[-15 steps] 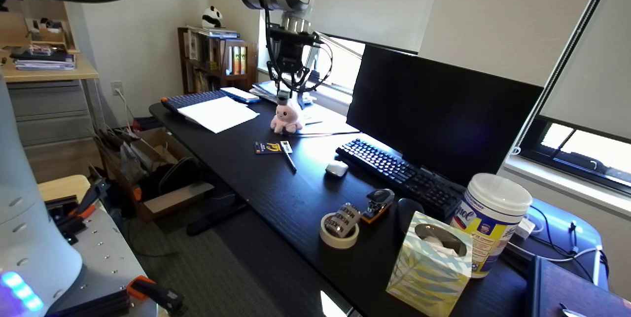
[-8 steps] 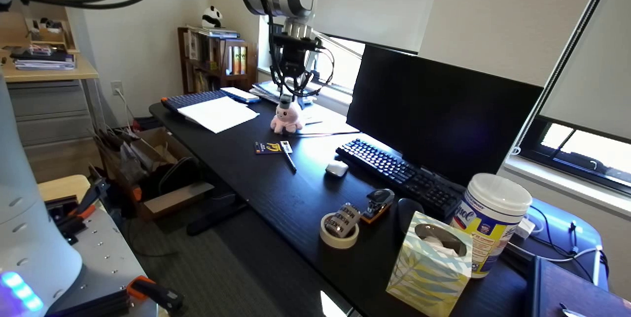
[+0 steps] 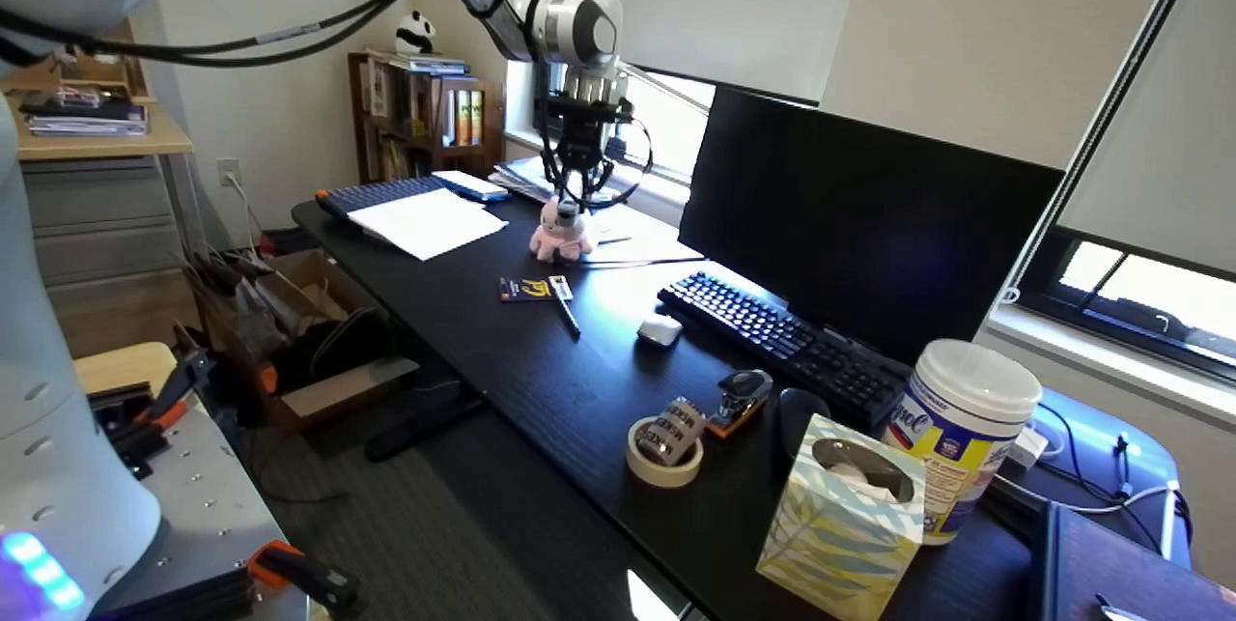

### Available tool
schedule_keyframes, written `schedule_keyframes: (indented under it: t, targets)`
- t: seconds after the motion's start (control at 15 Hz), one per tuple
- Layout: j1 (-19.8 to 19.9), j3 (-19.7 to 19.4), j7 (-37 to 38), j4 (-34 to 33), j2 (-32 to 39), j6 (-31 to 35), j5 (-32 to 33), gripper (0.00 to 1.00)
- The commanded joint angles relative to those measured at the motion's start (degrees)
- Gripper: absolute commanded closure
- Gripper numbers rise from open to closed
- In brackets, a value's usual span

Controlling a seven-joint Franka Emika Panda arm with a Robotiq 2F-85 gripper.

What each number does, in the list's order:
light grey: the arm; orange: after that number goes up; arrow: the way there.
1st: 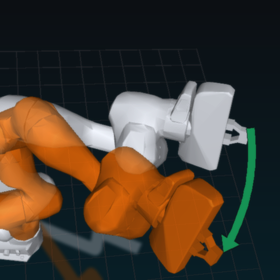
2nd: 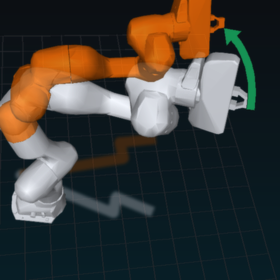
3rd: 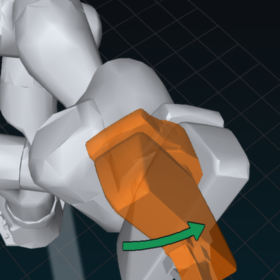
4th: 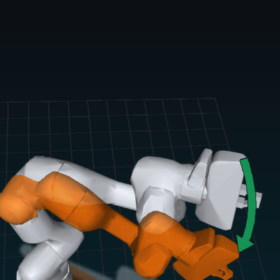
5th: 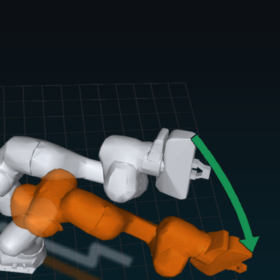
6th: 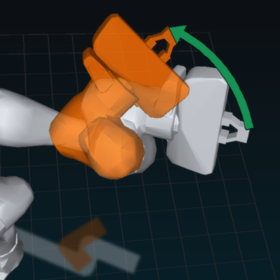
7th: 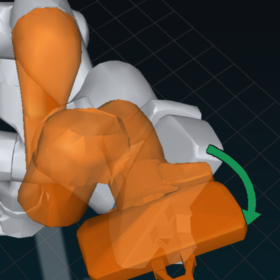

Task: Put the pulse oximeter nest to the octopus plush toy

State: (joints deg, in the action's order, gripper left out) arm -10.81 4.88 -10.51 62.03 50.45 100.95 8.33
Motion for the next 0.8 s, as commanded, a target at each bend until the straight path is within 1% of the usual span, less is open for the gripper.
schedule_keyframes:
  t: [0.0, 0.2, 0.27, 0.47, 0.53, 0.6, 0.67, 0.73]
  targets:
    - [-1.75, -0.90, 4.27, -13.48, 10.82, -1.51, -0.47, 0.87]
    - [-2.53, -1.08, 3.71, -20.69, 16.78, -0.28, -0.34, 0.87]
    - [-1.72, -0.52, 3.11, -12.76, 12.03, 0.53, 0.00, 0.62]
    - [-2.15, -0.63, 3.11, -17.21, 15.39, 0.57, 0.00, 0.62]
    - [-2.17, -0.64, 3.11, -17.71, 15.60, 0.57, 0.00, 0.87]
    - [-2.75, -1.04, 3.79, -18.11, 16.03, 1.31, 0.53, 0.87]
    - [-1.80, -0.29, 4.68, -18.62, 17.16, 4.85, -0.88, 0.87]
    - [-1.44, -0.31, 5.62, -18.65, 17.61, 6.38, -1.33, 0.87]
